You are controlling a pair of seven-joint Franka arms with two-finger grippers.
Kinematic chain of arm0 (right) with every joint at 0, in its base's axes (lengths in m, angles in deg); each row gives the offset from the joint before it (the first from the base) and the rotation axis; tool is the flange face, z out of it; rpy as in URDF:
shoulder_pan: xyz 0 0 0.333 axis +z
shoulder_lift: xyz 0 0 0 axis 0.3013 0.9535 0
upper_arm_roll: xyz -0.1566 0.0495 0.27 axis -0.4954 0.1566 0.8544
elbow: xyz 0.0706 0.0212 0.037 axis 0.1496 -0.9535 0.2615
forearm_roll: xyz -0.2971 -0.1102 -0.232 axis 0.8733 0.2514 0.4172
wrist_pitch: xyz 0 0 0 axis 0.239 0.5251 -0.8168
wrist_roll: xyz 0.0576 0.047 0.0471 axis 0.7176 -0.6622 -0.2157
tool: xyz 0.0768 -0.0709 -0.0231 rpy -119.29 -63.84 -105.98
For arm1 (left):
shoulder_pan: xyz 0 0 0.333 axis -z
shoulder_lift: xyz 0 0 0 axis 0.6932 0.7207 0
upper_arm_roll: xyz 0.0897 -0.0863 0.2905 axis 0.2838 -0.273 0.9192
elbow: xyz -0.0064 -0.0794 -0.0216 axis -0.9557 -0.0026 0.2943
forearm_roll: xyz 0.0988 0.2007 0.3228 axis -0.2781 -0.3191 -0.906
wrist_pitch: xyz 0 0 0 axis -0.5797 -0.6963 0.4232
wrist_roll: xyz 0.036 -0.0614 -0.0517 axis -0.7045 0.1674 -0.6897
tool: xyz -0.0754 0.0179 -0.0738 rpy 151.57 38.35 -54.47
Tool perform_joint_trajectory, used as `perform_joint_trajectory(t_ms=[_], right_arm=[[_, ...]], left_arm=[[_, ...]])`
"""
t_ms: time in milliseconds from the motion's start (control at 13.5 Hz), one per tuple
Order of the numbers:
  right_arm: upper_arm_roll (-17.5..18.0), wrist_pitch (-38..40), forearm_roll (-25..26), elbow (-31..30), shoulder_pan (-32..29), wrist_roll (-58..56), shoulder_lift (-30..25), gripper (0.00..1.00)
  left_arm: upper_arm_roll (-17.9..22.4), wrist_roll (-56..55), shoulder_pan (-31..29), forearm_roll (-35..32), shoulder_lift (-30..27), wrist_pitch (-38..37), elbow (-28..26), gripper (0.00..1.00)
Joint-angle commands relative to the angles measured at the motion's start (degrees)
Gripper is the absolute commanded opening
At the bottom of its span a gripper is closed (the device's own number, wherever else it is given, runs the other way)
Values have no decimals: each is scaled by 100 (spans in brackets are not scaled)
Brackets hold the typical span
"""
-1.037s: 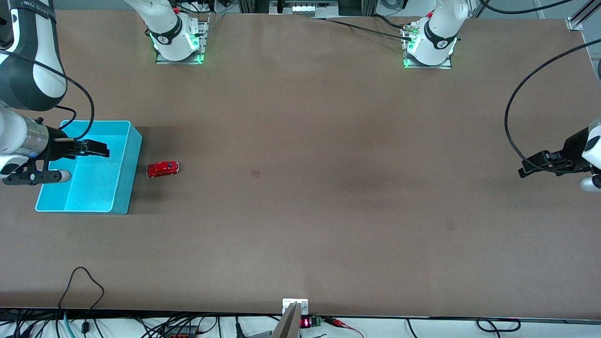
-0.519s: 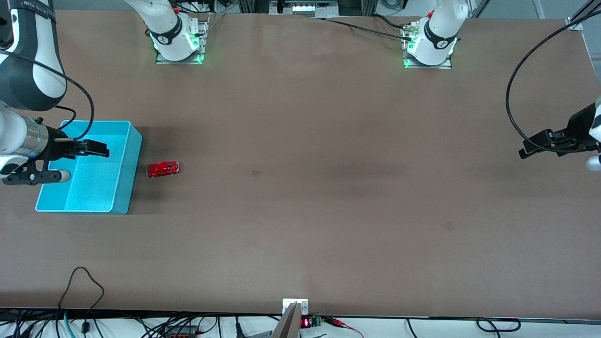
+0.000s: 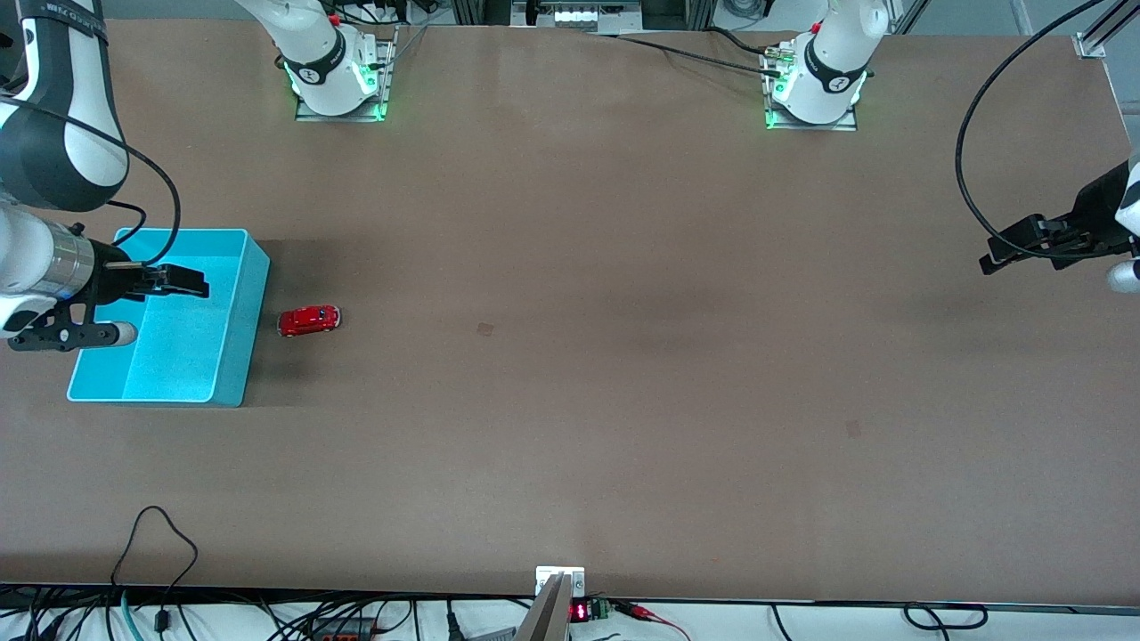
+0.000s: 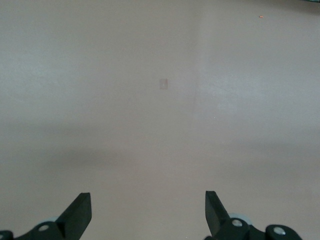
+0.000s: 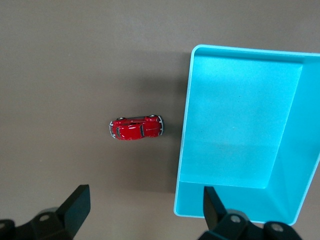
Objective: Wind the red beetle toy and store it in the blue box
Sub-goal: 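Lower the right gripper from the box toward the red car, then close the right gripper on the red car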
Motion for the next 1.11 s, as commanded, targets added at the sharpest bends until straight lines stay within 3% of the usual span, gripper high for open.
perform_joint_trajectory(t_ms=[0,222,667,889,1037], right_arm=[[1,-246,-141,-570,115,-143,-150,100],[167,-1360,-150,-1773,99,-772,-475,100],[729,-3399,138,-3075,-68,-4130,-327,100],[862,-3972,876,-3200,-113,-4930,-73,100],[880,-4377,1097,-3191,-122,-5808,173,100]], left_arm=[[-39,-53,-5,-12,-235,10,-228,100],[-223,-18,-39,-178,-515,115,-571,100],[-232,96,-40,-337,-569,-130,-476,100],[-233,245,-49,-319,-569,-314,-475,100],[-180,237,-57,-302,-569,-368,-484,100]])
